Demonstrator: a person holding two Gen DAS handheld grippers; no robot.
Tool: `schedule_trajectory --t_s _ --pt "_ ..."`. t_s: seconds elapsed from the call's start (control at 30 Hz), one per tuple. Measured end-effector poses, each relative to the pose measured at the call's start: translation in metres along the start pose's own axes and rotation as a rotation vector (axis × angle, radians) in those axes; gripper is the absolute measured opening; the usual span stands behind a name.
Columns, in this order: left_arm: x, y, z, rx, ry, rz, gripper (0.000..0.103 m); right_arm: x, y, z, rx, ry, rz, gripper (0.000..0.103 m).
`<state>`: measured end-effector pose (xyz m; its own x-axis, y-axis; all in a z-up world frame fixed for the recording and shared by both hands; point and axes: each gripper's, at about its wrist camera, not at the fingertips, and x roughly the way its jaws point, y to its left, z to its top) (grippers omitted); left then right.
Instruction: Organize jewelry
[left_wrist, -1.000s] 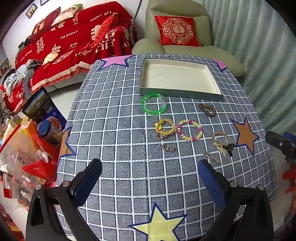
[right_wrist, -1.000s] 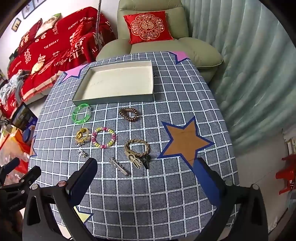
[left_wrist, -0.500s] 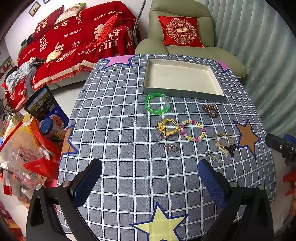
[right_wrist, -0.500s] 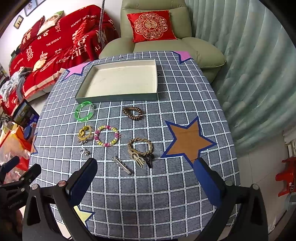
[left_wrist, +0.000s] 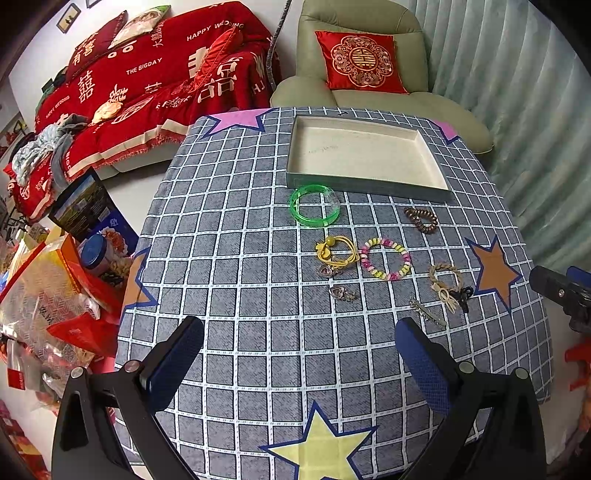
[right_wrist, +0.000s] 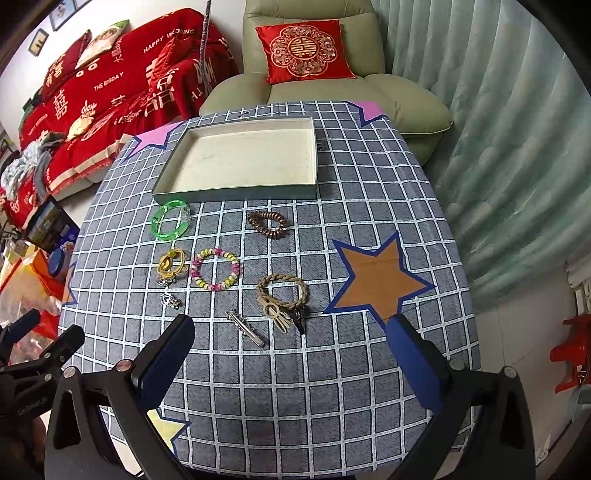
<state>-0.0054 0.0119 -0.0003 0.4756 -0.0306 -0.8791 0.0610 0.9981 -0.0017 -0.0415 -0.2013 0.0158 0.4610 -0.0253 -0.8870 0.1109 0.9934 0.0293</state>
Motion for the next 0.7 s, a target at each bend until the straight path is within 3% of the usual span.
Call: schedule_trajectory --t_s 0.7 --pt "-0.0004 -0.0001 0.0004 0.001 -0.001 0.001 0.103 -0.0002 0.0012 0.0008 -0.002 0.0 0.001 0.103"
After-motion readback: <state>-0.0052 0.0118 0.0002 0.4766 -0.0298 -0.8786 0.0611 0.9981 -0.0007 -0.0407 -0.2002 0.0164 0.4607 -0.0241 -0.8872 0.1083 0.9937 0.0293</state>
